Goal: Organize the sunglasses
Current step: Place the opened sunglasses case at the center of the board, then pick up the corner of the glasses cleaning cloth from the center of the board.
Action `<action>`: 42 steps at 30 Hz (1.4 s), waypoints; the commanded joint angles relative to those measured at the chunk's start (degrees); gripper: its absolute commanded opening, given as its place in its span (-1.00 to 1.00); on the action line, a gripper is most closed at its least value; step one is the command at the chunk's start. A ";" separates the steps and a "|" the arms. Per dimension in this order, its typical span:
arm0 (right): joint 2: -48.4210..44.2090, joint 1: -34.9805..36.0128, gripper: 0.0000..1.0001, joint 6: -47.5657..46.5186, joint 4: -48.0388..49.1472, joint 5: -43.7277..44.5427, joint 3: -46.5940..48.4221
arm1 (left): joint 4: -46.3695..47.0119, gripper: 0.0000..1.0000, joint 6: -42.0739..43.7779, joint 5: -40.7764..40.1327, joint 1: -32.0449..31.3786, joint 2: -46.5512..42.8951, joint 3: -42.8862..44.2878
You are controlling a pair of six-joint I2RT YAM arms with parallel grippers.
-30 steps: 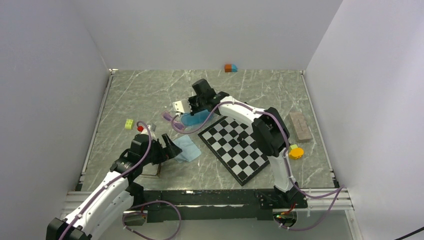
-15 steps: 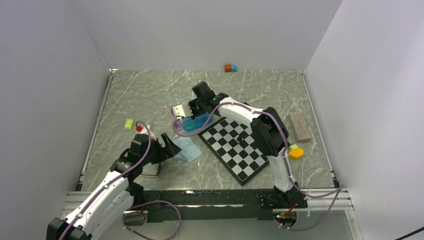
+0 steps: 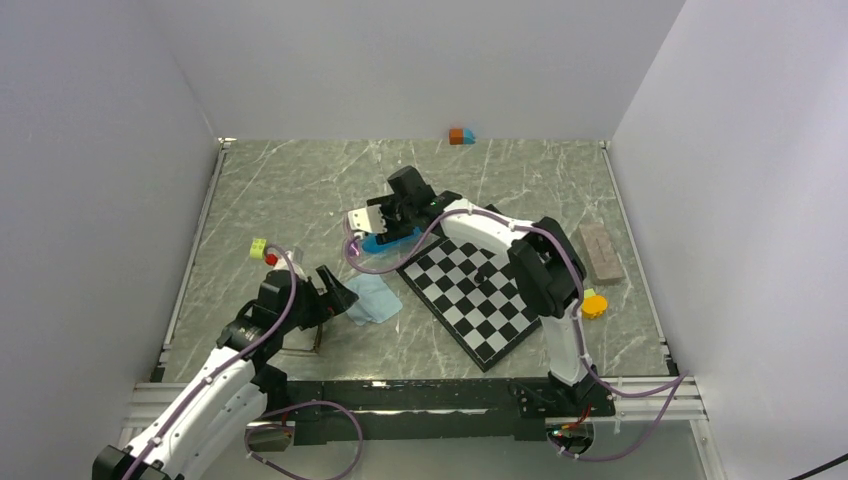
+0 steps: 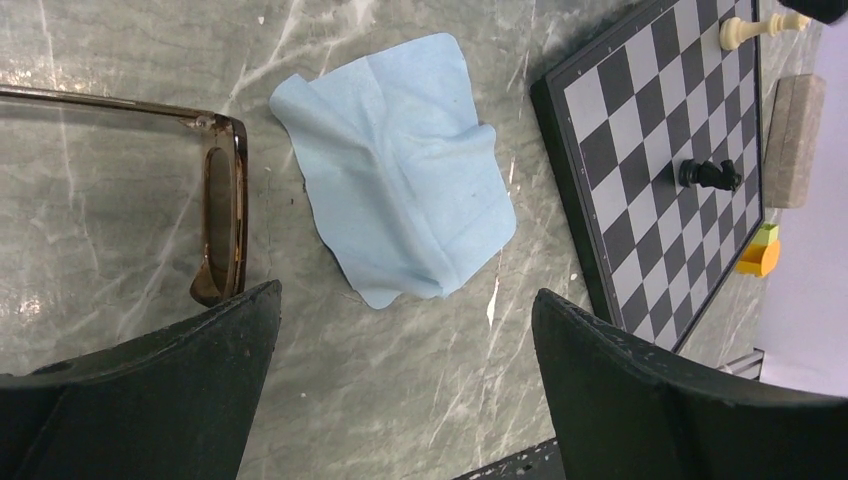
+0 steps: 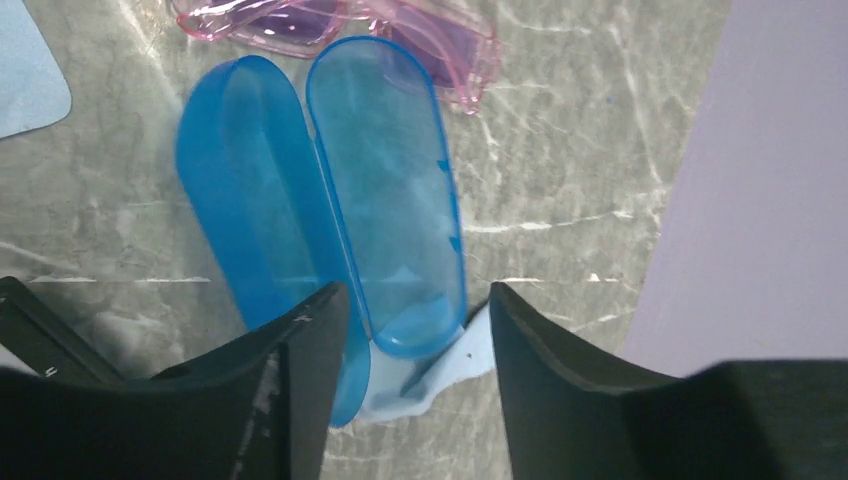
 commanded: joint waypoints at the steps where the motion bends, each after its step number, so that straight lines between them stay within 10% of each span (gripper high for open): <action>1: -8.59 1.69 0.23 3.58 5.99 1.04 -1.78 | -1.22 0.99 -1.72 -1.51 0.33 -1.11 0.78; 9: -23.54 3.50 0.99 31.50 25.26 7.89 -12.95 | -10.19 0.99 -6.47 -7.61 0.33 -4.78 1.90; 13: -31.39 1.97 0.99 63.29 35.18 16.61 -22.55 | -12.18 0.99 -7.51 -8.89 0.33 -5.11 2.90; 19: -34.90 1.27 0.99 90.70 25.15 9.62 -30.27 | -11.22 0.99 -7.39 -8.75 0.43 -2.82 4.90; 25: -30.15 11.17 0.98 95.24 4.76 28.92 -26.85 | -6.09 0.99 -7.17 -5.93 0.51 3.09 4.59; 42: -13.61 16.54 0.06 105.54 0.38 25.27 -24.68 | 3.66 0.27 -9.54 1.12 -0.69 16.22 0.14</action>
